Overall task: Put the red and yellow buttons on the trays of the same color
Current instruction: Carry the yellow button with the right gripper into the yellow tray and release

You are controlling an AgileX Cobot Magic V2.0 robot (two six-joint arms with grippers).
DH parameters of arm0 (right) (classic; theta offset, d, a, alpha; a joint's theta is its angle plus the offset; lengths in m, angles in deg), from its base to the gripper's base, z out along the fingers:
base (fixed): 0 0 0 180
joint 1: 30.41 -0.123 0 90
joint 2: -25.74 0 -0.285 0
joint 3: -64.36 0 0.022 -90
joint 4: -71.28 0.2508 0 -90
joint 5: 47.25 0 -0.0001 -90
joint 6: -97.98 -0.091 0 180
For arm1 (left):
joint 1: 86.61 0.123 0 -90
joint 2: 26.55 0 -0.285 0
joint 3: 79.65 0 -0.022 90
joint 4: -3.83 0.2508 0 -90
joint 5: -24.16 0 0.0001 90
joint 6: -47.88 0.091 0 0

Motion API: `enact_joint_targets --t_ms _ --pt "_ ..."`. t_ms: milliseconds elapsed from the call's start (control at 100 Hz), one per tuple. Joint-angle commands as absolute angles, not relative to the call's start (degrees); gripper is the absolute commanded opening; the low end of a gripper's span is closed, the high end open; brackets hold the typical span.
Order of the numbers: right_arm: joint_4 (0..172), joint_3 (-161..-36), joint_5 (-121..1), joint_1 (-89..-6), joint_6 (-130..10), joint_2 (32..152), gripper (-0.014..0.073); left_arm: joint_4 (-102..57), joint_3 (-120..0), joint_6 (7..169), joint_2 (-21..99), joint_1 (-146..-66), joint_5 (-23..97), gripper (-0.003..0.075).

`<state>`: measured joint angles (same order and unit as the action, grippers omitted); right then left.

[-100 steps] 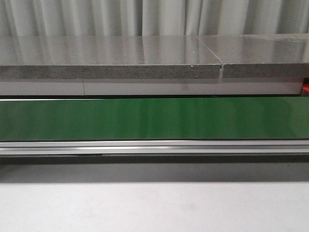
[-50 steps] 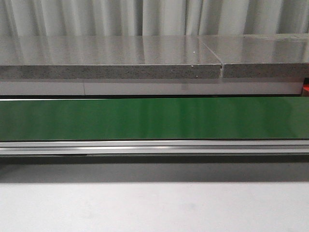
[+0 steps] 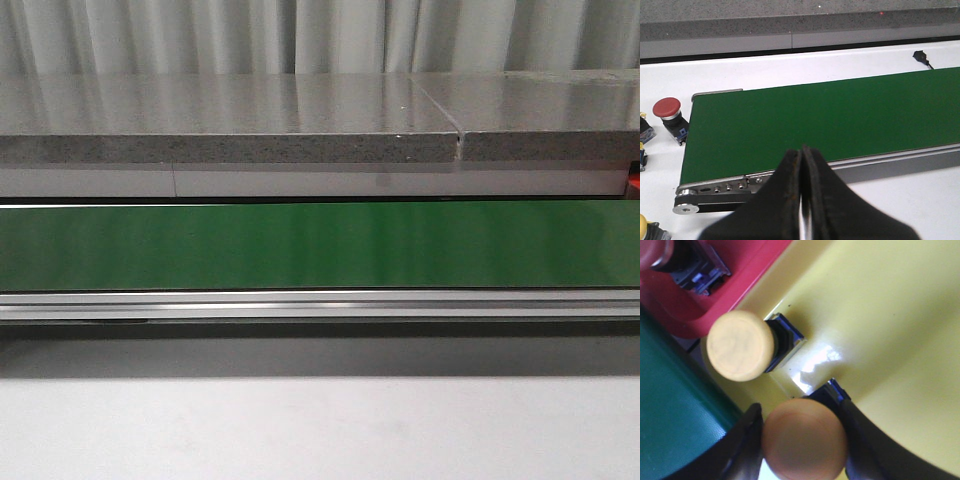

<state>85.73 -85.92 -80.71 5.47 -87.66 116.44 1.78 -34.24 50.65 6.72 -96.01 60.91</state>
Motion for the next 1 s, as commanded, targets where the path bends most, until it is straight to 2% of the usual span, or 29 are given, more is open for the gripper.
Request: enact_joint_targets --t_ms 0,190,260,330,430,500,890,990 --pt "86.62 -87.21 -77.54 5.83 -87.88 115.73 0.0092 0.99 -35.81 50.29 6.89 -96.41 57.17 -0.0021" --pt "87.21 -87.21 -77.96 5.83 -87.88 117.84 0.0099 0.99 -35.81 50.29 6.89 -96.41 57.17 -0.0021" --pt "87.27 -87.21 -77.89 5.83 -87.88 117.95 0.0146 0.99 -35.81 50.29 6.89 -96.41 57.17 -0.0021" --pt "87.31 -87.21 -77.31 5.83 -87.88 117.95 0.0261 0.99 -35.81 50.29 6.89 -96.41 57.17 -0.0021" --pt "87.6 -87.21 -77.18 5.83 -87.88 117.95 0.0482 0.99 -35.81 50.29 6.89 -96.41 57.17 -0.0021" --pt "87.6 -87.38 -77.18 5.83 -87.88 117.95 0.0564 0.99 -35.81 50.29 6.89 -96.41 57.17 -0.0021" --pt "87.55 -87.58 -76.0 5.43 -86.04 109.94 0.057 0.99 -35.81 50.29 6.89 -96.41 57.17 -0.0021" --pt "87.55 -87.58 -76.01 2.91 -82.58 106.27 0.0506 0.99 -35.81 50.29 6.89 -96.41 57.17 -0.0021"
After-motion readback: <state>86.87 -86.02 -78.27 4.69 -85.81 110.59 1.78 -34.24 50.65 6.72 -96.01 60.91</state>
